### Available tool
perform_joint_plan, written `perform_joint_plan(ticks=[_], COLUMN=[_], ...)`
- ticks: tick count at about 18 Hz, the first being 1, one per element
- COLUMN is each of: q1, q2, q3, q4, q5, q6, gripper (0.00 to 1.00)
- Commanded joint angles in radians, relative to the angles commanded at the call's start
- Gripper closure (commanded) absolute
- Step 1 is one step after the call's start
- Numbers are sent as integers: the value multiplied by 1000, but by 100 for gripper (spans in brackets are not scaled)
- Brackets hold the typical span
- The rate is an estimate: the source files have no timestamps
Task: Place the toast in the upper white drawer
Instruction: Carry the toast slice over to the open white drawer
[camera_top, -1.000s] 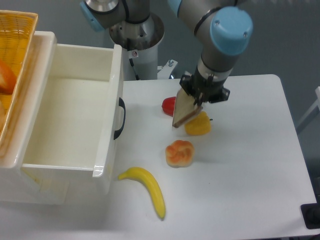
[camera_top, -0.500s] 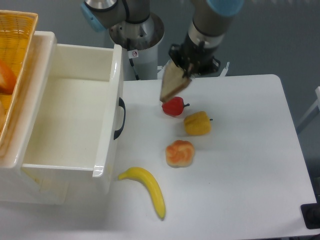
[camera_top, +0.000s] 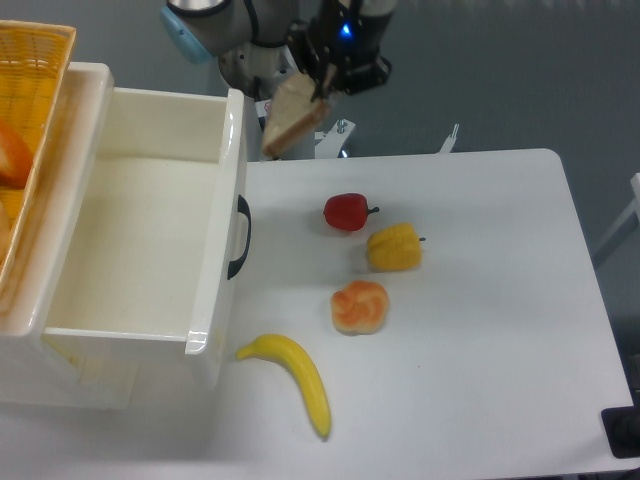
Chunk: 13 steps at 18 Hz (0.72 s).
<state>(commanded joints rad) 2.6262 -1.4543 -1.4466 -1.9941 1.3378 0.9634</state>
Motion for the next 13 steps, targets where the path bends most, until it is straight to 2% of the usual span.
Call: perform_joint_plan(ticks=[6,13], q1=[5,-3], q2=[11,-1], q3=[14,37], q4=[-12,-8], q5=[-109,-178], q6=[-11,-64], gripper=[93,93])
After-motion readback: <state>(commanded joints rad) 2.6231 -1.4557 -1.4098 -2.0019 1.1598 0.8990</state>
